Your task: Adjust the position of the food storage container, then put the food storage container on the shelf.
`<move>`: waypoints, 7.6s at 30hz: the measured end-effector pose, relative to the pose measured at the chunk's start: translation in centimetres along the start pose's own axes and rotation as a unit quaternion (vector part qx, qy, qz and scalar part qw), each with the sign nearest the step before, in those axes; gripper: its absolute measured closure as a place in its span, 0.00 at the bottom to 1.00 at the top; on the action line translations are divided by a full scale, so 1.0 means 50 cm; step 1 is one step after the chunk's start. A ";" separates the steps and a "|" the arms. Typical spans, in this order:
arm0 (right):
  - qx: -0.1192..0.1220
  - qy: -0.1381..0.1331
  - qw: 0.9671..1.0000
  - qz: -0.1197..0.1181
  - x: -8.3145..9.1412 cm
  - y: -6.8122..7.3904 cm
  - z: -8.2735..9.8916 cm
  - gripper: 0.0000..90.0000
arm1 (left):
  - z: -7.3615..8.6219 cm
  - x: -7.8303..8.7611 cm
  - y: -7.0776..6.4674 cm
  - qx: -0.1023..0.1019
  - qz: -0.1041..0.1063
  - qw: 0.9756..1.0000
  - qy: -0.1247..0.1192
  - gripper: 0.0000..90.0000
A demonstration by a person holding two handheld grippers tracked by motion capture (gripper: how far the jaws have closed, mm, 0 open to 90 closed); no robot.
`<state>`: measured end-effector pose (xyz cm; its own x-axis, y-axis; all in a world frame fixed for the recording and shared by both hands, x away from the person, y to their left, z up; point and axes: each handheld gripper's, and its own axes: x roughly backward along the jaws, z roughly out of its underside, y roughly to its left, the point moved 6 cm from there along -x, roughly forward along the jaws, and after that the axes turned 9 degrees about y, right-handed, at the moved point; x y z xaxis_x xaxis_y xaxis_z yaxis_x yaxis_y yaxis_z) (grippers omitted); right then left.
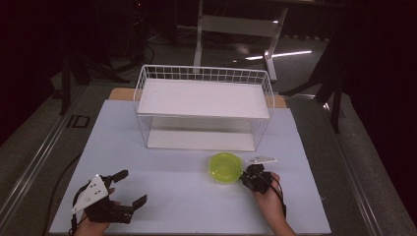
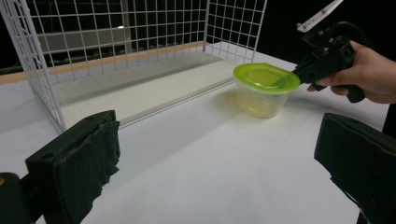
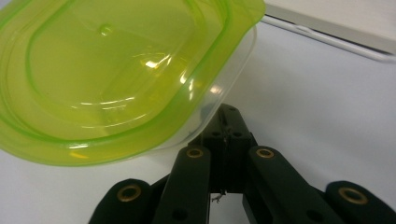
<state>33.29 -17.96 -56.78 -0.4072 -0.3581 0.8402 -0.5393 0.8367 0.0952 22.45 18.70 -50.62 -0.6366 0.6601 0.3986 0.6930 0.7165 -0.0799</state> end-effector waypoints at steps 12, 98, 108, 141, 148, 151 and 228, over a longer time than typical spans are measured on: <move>0.023 0.007 0.999 -0.030 -0.044 0.073 -0.037 1.00 | 0.000 0.001 -0.002 0.000 0.002 1.000 0.000 0.01; 0.150 -0.142 0.976 -0.067 0.093 0.206 -0.112 0.21 | -0.092 -0.084 -0.019 -0.022 0.062 0.997 0.045 0.01; 0.162 -0.154 0.973 -0.061 0.087 0.189 -0.137 0.18 | -0.109 -0.118 0.004 -0.011 0.061 0.996 0.067 0.01; 0.041 -0.096 0.991 -0.083 -0.010 0.175 -0.165 0.45 | -0.056 -0.221 0.066 0.112 0.054 0.981 0.146 0.22; 0.031 -0.083 0.993 -0.075 -0.013 0.166 -0.152 0.50 | -0.042 -0.243 0.059 0.131 0.044 0.972 0.190 0.35; 0.014 -0.079 0.993 -0.081 -0.014 0.162 -0.146 0.55 | -0.036 -0.249 0.054 0.132 0.046 0.969 0.203 0.39; -0.030 -0.090 0.994 -0.060 0.023 0.118 -0.186 0.88 | -0.106 -0.314 0.038 0.102 -0.001 0.985 0.137 0.89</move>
<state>36.50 -9.60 -50.32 -0.4702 -0.5203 0.7129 -0.5485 0.8051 0.2258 35.57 8.52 -52.18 -0.5030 0.5938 0.6280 0.5921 0.7661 -0.2501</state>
